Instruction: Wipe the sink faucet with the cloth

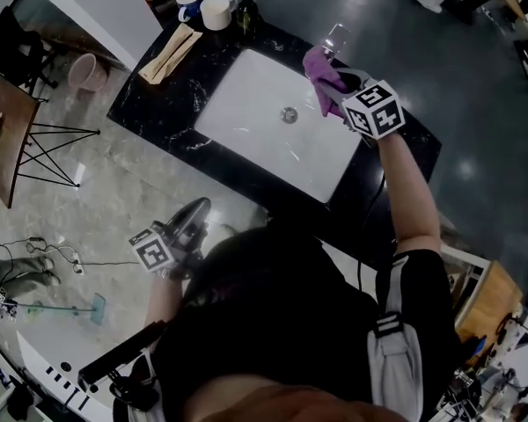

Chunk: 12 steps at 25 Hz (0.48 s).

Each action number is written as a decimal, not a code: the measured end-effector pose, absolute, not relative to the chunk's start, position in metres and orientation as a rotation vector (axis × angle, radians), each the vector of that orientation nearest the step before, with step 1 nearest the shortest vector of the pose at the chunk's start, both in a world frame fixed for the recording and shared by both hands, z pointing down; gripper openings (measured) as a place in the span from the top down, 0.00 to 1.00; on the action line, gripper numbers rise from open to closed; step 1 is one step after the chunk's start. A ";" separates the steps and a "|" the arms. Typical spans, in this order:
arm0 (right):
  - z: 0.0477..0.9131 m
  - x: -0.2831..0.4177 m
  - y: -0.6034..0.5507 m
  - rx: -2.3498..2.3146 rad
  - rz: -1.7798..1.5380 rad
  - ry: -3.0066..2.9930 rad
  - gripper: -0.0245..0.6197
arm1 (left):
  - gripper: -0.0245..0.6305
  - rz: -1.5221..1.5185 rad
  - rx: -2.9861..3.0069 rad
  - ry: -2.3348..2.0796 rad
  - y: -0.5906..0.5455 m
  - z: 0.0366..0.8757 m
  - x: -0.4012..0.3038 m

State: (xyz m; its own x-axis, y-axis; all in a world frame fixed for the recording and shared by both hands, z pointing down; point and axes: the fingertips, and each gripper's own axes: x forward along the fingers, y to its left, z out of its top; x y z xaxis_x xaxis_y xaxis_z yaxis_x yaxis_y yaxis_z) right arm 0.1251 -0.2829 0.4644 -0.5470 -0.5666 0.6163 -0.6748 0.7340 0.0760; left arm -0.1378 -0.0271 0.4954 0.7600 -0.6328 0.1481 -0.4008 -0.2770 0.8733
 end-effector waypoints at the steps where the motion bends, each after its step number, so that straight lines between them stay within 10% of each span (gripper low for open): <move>1: 0.471 0.123 -0.286 0.929 0.215 -2.285 0.80 | 0.96 -0.281 1.906 -0.794 -0.026 0.495 -0.139; 12: 0.493 0.189 -0.372 1.219 0.368 -2.141 0.80 | 0.96 -0.270 1.867 -0.881 -0.013 0.502 -0.159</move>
